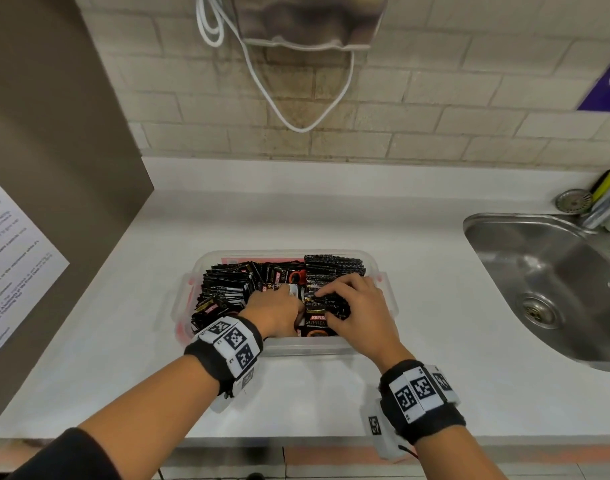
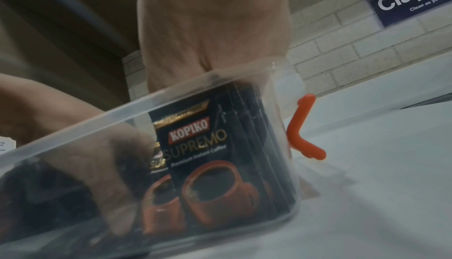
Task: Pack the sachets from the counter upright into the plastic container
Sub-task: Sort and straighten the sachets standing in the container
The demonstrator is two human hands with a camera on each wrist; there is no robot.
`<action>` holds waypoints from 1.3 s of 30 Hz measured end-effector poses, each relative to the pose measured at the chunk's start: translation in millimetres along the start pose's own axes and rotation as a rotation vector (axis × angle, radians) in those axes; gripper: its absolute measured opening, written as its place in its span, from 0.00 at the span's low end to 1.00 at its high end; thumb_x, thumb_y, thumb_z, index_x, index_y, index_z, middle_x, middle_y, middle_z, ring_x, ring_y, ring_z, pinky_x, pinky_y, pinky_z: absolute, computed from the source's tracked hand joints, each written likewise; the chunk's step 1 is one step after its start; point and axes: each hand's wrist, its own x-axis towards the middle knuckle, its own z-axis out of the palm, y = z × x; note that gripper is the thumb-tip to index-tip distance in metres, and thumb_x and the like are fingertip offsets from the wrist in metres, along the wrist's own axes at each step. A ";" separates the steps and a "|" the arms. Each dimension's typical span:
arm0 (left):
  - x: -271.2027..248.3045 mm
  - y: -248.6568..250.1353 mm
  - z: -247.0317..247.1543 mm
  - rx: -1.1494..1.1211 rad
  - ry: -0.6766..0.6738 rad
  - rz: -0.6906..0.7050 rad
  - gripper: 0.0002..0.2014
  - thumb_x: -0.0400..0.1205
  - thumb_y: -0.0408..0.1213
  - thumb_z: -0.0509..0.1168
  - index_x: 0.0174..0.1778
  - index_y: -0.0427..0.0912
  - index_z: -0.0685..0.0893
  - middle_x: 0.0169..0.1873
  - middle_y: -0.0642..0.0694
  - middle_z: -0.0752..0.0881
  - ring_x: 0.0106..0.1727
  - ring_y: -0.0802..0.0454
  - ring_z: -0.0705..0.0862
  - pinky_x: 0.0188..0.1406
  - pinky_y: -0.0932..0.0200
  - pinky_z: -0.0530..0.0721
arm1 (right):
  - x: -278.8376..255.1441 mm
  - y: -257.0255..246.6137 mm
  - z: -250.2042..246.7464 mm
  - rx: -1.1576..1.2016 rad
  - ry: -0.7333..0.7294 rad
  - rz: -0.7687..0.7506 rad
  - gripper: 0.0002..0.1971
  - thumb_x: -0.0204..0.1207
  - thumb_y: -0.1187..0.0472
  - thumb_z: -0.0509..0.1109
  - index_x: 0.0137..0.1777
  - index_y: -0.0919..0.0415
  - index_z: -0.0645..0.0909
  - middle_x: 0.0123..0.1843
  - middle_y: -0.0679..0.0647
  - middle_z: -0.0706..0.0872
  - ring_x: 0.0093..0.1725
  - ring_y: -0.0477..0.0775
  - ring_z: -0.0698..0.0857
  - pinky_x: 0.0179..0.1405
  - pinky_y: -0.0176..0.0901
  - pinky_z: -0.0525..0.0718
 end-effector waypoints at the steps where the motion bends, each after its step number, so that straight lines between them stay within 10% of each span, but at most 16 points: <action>1: -0.2 1.4 0.2 0.014 0.005 -0.012 0.18 0.80 0.54 0.71 0.63 0.53 0.83 0.66 0.43 0.73 0.67 0.40 0.79 0.62 0.41 0.77 | -0.3 0.1 0.1 0.006 0.005 0.000 0.19 0.72 0.59 0.78 0.61 0.42 0.86 0.59 0.42 0.79 0.63 0.48 0.74 0.67 0.47 0.70; 10: 5.0 -0.8 3.3 -0.136 0.016 -0.002 0.19 0.77 0.49 0.74 0.62 0.48 0.82 0.59 0.44 0.71 0.59 0.45 0.77 0.64 0.44 0.76 | 2.1 2.6 3.5 -0.001 0.009 0.005 0.19 0.71 0.58 0.79 0.60 0.40 0.85 0.58 0.41 0.78 0.62 0.47 0.73 0.66 0.46 0.68; 20: 12.9 4.5 7.2 -0.016 -0.023 -0.061 0.27 0.78 0.52 0.73 0.70 0.43 0.79 0.74 0.39 0.66 0.76 0.39 0.66 0.77 0.32 0.61 | 1.2 2.7 3.2 -0.012 0.009 0.007 0.18 0.71 0.58 0.78 0.60 0.41 0.85 0.58 0.42 0.77 0.61 0.48 0.73 0.65 0.48 0.70; 32: 9.0 1.7 11.4 -0.055 0.100 -0.052 0.22 0.80 0.52 0.69 0.68 0.46 0.81 0.71 0.41 0.71 0.75 0.40 0.69 0.75 0.34 0.65 | 3.2 4.6 5.9 -0.036 0.005 0.018 0.16 0.69 0.56 0.78 0.55 0.40 0.83 0.55 0.42 0.75 0.60 0.46 0.69 0.66 0.51 0.71; 39: 4.7 0.7 7.2 -0.122 0.034 -0.027 0.11 0.79 0.50 0.72 0.46 0.50 0.78 0.68 0.41 0.69 0.74 0.40 0.67 0.75 0.34 0.63 | 3.9 4.5 6.7 -0.062 -0.012 0.013 0.19 0.66 0.48 0.80 0.57 0.39 0.81 0.57 0.42 0.74 0.61 0.48 0.69 0.67 0.51 0.71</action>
